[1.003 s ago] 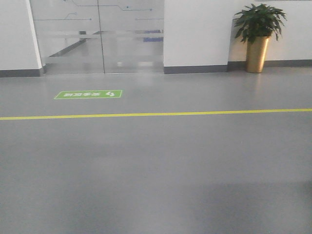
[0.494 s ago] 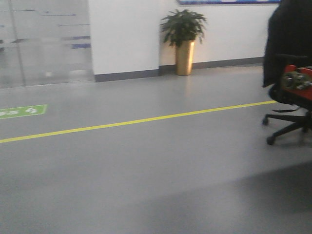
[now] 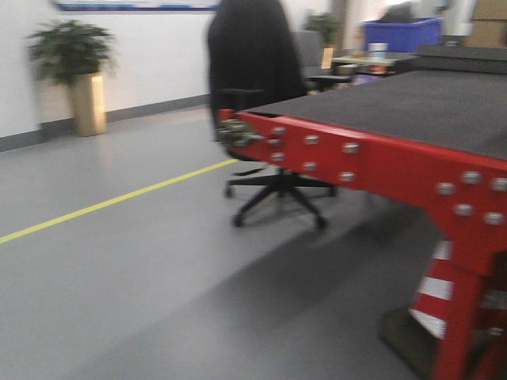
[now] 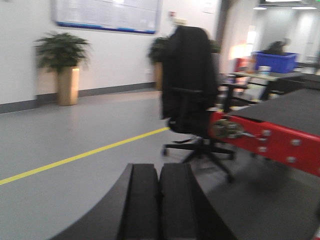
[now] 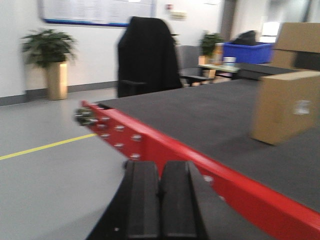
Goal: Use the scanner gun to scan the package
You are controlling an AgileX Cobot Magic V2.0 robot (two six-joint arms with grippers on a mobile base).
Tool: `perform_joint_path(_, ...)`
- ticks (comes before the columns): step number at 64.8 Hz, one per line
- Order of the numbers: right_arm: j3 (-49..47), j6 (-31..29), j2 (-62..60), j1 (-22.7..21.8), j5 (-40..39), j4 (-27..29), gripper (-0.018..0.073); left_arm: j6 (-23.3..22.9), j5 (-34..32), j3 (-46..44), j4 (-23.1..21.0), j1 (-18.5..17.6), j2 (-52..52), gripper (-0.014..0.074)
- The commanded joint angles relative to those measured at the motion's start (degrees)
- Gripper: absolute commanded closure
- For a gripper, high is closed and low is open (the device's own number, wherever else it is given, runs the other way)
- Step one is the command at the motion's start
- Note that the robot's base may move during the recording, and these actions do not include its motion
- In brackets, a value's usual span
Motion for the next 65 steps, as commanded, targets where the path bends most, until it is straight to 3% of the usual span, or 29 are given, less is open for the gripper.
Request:
perform_joint_path(1, 0.0, -0.3, -0.2, -0.1, -0.8, 0.2, 0.0727, -0.3, -1.2, -0.1, -0.1, 0.2, -0.2, 0.0708)
perform_joint_path(65, 0.0, -0.3, -0.2, -0.1, -0.8, 0.2, 0.0727, -0.3, -1.2, -0.1, -0.1, 0.2, -0.2, 0.0708)
